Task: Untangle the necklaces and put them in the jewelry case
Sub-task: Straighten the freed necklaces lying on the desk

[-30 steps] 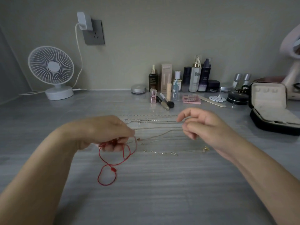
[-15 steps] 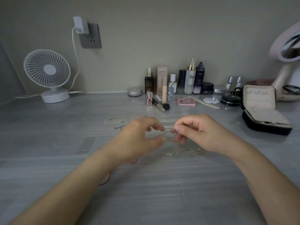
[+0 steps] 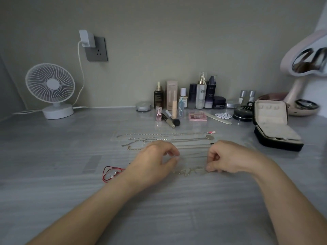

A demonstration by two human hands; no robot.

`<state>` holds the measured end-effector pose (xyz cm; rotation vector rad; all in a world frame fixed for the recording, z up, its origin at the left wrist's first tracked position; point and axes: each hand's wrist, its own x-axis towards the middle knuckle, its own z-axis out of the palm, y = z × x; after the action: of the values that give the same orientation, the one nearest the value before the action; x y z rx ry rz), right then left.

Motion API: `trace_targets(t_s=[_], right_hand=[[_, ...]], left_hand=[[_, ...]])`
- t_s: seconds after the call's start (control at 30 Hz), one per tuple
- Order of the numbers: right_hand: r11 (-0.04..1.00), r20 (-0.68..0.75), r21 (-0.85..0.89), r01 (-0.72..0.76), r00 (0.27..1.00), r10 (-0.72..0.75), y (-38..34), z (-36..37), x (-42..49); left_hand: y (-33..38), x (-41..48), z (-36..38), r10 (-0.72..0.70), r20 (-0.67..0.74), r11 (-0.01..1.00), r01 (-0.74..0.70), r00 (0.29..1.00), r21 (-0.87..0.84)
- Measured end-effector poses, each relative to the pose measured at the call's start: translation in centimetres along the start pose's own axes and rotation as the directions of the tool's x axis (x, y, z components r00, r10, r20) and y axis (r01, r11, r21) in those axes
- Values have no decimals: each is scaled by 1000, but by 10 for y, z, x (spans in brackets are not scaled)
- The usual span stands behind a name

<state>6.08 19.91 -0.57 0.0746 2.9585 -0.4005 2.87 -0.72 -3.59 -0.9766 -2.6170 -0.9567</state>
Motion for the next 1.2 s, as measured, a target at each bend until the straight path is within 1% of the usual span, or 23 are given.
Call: trace_targets(t_s=[0.03,0.1,0.13,0.17,0.23,0.27,0.33,0.4,0.47,0.53,0.6,0.67,0.77,0.87,0.9,0.97,1.03,1.13,1.2], right_hand=[[998,-21,67,15,1000,-14,-1,1,0],[963,-77,258,80,995,-62,-6,-1,-2],[939,-116,322,123,989,-90,-10,-3,-3],[925,-163,340,167,980,-116,-15,-7,-6],[925,-244,281,257,951,-190,-27,-17,-10],[929,-257,222,295,937,-236,-35,-22,-12],[933,-253,92,347,915,-315,-53,-35,-17],[927,-258,25,375,898,-357,-72,-50,-20],[916,-272,-18,400,880,-389,-87,-65,-21],[908,-277,-54,416,867,-414,-99,-75,-21],[903,-277,-71,424,861,-426,-107,-81,-19],[899,-293,-92,427,852,-434,-112,-83,-19],[900,-338,-49,433,841,-423,-111,-86,-17],[905,-381,49,423,845,-375,-101,-89,-15],[909,-403,79,410,847,-347,-96,-89,-15],[912,-442,152,380,852,-281,-83,-87,-16],[908,-451,242,342,868,-206,-67,-82,-17],[902,-428,352,248,900,-81,-42,-70,-16],[894,-404,401,199,915,-22,-29,-61,-15]], left_hand=[[0,0,0,-5,-3,1000,5,1000,5],[-1,2,1,-32,-19,999,31,999,-28],[-1,2,2,-57,-30,995,54,998,-78],[-1,3,1,-85,-39,986,78,996,-151],[2,4,-2,-133,-35,934,114,990,-338],[5,4,-3,-140,-26,892,114,990,-438],[10,4,-7,-137,2,768,107,991,-631],[15,3,-10,-152,40,642,129,988,-756],[18,2,-15,-150,68,538,138,986,-832],[20,1,-22,-119,82,445,127,989,-887],[21,0,-27,-88,59,399,89,994,-913],[19,0,-31,-105,15,364,52,994,-930],[12,3,-34,-196,-24,296,36,980,-954],[5,7,-40,-250,-1,184,47,968,-982],[3,8,-42,-254,15,166,59,967,-984],[-3,9,-45,-249,60,167,104,967,-980],[-8,9,-49,-236,119,167,162,964,-973],[-13,8,-55,-217,215,133,247,952,-960],[-15,7,-58,-212,255,123,284,944,-951]])
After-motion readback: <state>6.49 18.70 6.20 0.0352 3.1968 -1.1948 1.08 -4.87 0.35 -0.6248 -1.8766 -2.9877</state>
